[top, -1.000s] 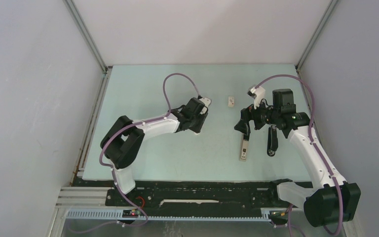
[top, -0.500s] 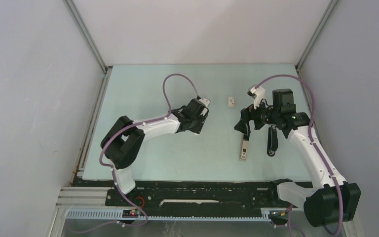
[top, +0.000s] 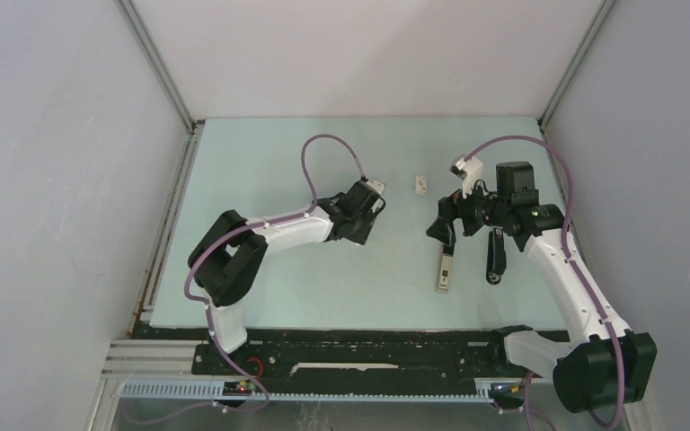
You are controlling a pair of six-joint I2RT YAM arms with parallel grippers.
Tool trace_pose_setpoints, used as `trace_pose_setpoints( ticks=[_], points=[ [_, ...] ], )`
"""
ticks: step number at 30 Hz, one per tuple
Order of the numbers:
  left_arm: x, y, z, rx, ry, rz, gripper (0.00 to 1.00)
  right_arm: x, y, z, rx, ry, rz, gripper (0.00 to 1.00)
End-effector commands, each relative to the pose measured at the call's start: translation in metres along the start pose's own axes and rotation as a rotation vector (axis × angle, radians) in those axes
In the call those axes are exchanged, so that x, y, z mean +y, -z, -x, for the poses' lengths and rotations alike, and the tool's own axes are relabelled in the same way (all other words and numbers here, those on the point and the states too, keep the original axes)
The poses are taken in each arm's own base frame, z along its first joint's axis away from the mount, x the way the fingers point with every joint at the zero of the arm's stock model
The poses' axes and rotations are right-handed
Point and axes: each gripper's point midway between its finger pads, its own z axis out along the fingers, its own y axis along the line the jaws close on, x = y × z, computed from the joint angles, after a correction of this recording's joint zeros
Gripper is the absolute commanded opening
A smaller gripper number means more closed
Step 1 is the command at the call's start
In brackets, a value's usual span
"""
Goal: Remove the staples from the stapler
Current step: Pick up the stapler from the center of the board.
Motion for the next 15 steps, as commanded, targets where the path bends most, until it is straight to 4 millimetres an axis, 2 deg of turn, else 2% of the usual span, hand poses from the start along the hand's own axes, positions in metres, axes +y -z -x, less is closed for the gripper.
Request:
trace_pose_setpoints(
  ticks=[1,15],
  points=[
    [-0.0073,0.0067,0.0322,-0.07,0.024,-0.006,0.44,0.0054,0.0075,0.0229,-0.063,0.041,0.003,1.0],
    [-0.0088,0.0012,0.0296,-0.057,0.021,-0.009,0.4,0.0058,0.0088,0.0236,-0.067,0.043,0.002,1.0]
  ],
)
